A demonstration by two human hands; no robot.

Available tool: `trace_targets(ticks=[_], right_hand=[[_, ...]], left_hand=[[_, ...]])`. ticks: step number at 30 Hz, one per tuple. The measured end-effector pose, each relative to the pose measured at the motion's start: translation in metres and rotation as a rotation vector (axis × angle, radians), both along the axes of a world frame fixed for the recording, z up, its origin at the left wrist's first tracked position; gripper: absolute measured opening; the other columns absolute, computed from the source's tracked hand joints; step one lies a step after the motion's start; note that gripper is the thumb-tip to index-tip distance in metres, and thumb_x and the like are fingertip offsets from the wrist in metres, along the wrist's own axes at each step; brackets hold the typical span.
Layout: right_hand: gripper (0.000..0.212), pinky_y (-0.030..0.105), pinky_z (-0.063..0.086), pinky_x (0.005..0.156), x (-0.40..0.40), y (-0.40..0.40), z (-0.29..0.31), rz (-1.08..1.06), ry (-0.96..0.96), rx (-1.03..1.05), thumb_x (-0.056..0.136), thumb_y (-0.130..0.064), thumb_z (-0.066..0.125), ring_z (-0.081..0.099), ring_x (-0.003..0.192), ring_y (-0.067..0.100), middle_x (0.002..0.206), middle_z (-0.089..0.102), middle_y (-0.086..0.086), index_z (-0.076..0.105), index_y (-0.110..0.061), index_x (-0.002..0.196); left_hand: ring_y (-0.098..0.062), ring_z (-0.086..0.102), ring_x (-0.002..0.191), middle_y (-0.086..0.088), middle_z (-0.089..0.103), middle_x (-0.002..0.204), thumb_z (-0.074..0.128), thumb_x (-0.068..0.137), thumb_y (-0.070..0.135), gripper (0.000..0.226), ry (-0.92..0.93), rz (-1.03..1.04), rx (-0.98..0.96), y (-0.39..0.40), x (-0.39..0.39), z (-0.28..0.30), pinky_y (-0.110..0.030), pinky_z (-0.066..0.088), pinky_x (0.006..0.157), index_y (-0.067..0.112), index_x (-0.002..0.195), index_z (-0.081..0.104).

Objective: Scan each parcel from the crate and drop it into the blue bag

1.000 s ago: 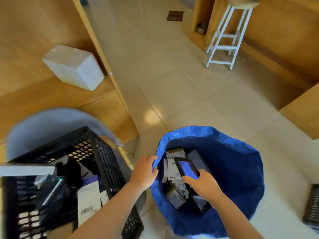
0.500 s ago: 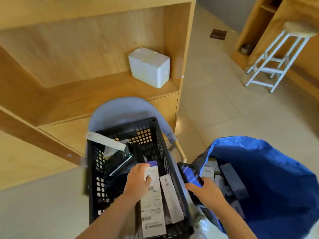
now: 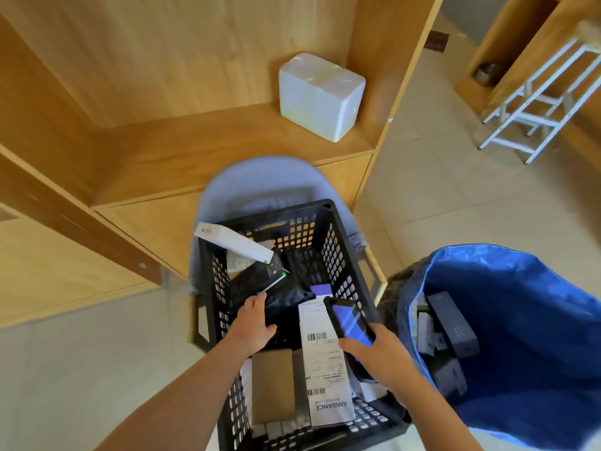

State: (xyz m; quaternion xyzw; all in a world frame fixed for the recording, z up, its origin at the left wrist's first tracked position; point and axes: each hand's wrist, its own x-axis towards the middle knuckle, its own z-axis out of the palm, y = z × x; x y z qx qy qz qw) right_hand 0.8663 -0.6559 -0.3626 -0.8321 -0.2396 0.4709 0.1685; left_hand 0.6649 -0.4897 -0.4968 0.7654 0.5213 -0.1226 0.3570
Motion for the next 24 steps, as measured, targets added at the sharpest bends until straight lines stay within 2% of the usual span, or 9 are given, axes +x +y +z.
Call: trace_targets(ticks=[4,6,9,12,15,18,24], right_hand=[[0.052,0.029,0.053,0.07,-0.001,0.006,-0.007,-0.002,-0.016,-0.034,0.078,-0.054,0.072,0.064,0.086,0.012,0.101,0.066,-0.003,0.057,-0.02,0.114],[0.053,0.029,0.053,0.069,0.0,0.007,-0.009,0.001,-0.022,-0.043,0.076,-0.055,0.072,0.065,0.086,0.013,0.102,0.066,-0.003,0.057,-0.021,0.114],[0.047,0.029,0.054,0.067,0.002,0.01,-0.01,-0.004,-0.018,-0.045,0.078,-0.052,0.073,0.066,0.084,0.015,0.1,0.067,-0.001,0.058,-0.021,0.109],[0.043,0.033,0.057,0.072,0.005,0.009,-0.011,0.0,-0.013,-0.051,0.077,-0.05,0.074,0.068,0.086,0.019,0.1,0.068,0.002,0.058,-0.021,0.105],[0.041,0.028,0.057,0.068,0.008,0.008,-0.012,-0.006,-0.017,-0.043,0.075,-0.049,0.075,0.067,0.081,0.013,0.098,0.068,-0.001,0.059,-0.023,0.102],[0.035,0.02,0.046,0.057,0.01,0.007,-0.012,0.007,-0.037,-0.045,0.08,-0.045,0.075,0.061,0.074,0.01,0.097,0.066,0.0,0.056,-0.022,0.098],[0.037,0.021,0.046,0.058,0.014,-0.001,-0.013,0.021,-0.044,-0.053,0.078,-0.048,0.074,0.061,0.073,0.011,0.096,0.062,-0.003,0.052,-0.026,0.098]], left_hand=[[-0.03,0.035,0.137,-0.009,0.026,0.148,0.068,0.088,0.039,0.085,0.064,0.028,0.059,0.001,0.015,-0.009,-0.039,0.042,0.105,0.014,0.153,0.019],[-0.029,0.036,0.135,-0.01,0.027,0.146,0.07,0.086,0.044,0.088,0.107,0.032,0.132,-0.003,0.021,-0.013,-0.038,0.043,0.104,0.014,0.151,0.019],[-0.027,0.034,0.137,-0.01,0.027,0.149,0.07,0.083,0.049,0.091,0.153,0.082,0.234,-0.014,0.026,-0.021,-0.038,0.039,0.109,0.016,0.15,0.019],[-0.027,0.03,0.138,-0.008,0.026,0.148,0.07,0.082,0.051,0.089,0.161,0.159,0.272,-0.019,0.033,-0.029,-0.04,0.034,0.111,0.018,0.148,0.019],[-0.029,0.036,0.129,-0.01,0.033,0.139,0.072,0.08,0.048,0.082,0.143,0.211,0.321,-0.016,0.037,-0.036,-0.043,0.036,0.107,0.017,0.141,0.027],[-0.031,0.042,0.117,-0.012,0.039,0.127,0.076,0.077,0.044,0.075,0.137,0.224,0.364,-0.013,0.039,-0.043,-0.044,0.04,0.101,0.015,0.132,0.036],[-0.037,0.049,0.101,-0.016,0.047,0.112,0.086,0.068,0.027,0.064,0.024,0.257,0.393,-0.014,0.043,-0.052,-0.051,0.048,0.087,0.01,0.117,0.049]])
